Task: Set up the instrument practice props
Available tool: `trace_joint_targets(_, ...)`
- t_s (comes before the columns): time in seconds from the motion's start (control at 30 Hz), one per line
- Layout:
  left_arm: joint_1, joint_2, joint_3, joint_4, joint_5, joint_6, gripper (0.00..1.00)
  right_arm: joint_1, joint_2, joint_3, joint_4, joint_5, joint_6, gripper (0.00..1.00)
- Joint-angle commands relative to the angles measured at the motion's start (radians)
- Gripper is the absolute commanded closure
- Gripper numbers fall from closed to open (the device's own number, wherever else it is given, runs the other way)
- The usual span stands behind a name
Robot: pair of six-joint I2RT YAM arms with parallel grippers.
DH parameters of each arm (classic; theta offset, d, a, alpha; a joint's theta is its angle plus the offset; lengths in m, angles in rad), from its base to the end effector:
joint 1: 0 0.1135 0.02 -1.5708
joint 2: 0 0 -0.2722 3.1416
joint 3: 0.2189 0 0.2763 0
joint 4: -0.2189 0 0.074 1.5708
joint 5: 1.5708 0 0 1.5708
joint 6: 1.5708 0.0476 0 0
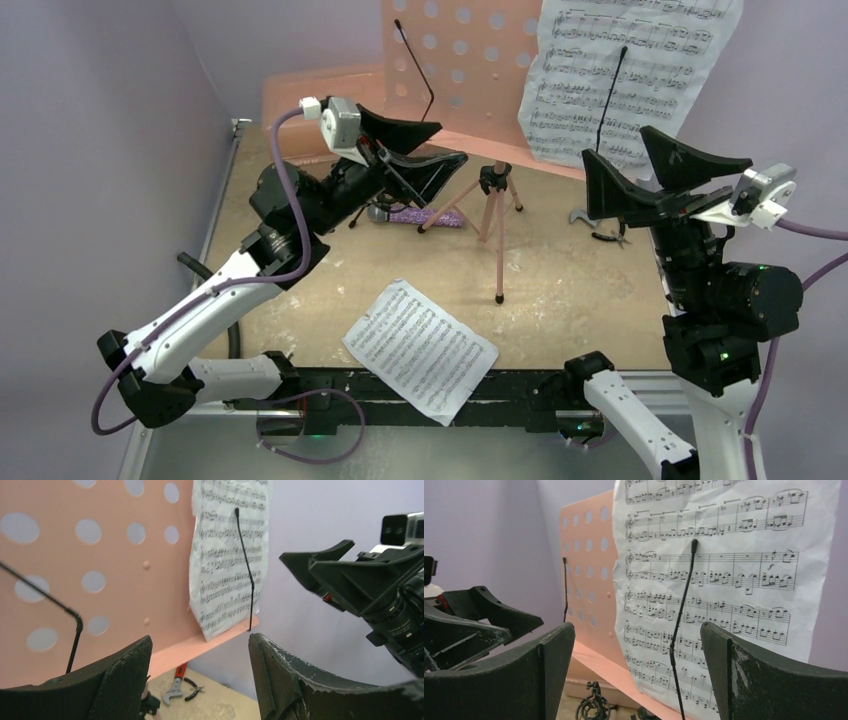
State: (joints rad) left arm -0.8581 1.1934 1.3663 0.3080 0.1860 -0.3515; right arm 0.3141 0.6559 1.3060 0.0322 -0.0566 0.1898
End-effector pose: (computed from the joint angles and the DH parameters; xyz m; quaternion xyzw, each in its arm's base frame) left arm 0.1778 -0.2192 0.5279 0.2062 0.4798 -0.5237 0.6731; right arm 0.0724 0.0263 0.5671 -0.0522 0.4272 0.2368 0.8710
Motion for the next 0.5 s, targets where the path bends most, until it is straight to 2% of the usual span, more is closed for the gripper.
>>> trace_joint_targets(0.0, 0.002, -0.090, -0.079, -0.067, -0.096, 0.002, 0.30, 0.001, 0.000, 0.004, 0.069, -0.128, -0.053, 0.02)
trace_joint_targets(0.17, 0.001, -0.199, -0.204, -0.142, -0.178, -0.020, 0.30, 0.001, -0.007, 0.012, -0.026, -0.214, -0.088, 0.02)
trace_joint_targets(0.47, 0.002, -0.352, -0.441, -0.294, -0.437, -0.136, 0.28, 0.001, -0.056, -0.030, -0.193, -0.262, -0.081, 0.02)
